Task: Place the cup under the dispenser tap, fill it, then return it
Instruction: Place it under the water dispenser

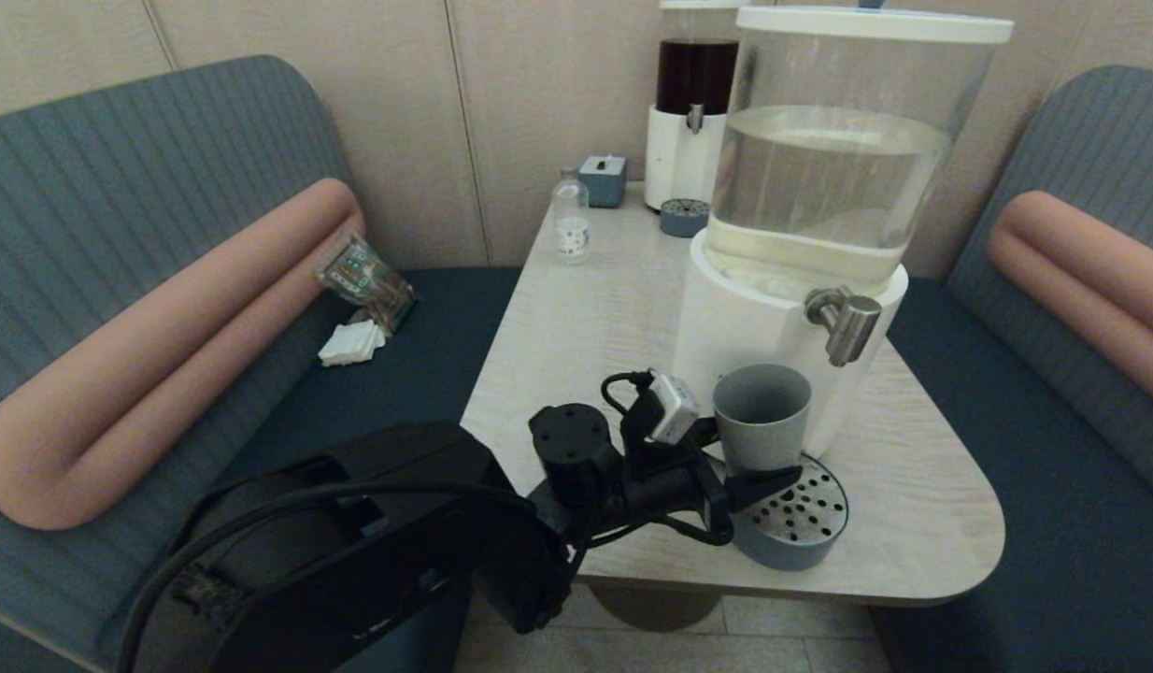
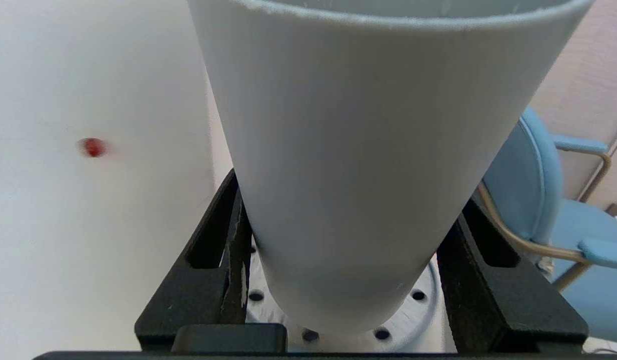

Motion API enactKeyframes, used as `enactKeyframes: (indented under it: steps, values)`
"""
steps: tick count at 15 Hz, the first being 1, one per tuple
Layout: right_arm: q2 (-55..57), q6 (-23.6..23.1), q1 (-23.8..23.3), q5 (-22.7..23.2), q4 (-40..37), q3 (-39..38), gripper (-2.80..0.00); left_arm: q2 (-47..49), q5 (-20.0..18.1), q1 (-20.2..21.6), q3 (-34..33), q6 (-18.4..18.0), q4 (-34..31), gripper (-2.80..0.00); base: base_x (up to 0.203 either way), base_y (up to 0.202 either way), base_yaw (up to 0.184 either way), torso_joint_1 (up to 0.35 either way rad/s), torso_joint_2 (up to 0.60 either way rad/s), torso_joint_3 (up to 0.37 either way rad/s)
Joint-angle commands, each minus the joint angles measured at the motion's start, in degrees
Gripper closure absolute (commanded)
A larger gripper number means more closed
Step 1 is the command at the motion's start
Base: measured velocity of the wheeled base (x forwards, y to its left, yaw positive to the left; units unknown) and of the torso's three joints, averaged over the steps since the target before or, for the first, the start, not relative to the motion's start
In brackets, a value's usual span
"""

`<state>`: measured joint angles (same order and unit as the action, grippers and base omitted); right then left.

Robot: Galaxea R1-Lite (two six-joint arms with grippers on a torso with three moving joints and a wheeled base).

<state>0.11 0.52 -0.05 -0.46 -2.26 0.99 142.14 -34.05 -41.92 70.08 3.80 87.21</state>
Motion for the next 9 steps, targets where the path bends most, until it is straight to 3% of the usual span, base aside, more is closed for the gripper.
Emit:
enactKeyframes:
  steps: [1,5,9]
  values:
    - [0.0,0.0,0.0,-0.1,0.0,0.0,0.0,4.2,-0.2,-0.4,3.6,0.1,0.5,0.0,0.0,0.0,0.0,0.0,0.0,0.0]
    - [0.0,0.0,0.0,0.0,0.0,0.0,0.0,10.1,-0.2,-0.8,12.4,0.6,0.5,0.0,0.0,0.0,0.0,0.0,0.0,0.0]
    - [0.1,0.0,0.0,-0.1,0.0,0.1,0.0,11.5,-0.1,-0.8,14.1,0.7,0.5,0.0,0.0,0.0,0.0,0.0,0.0,0.0]
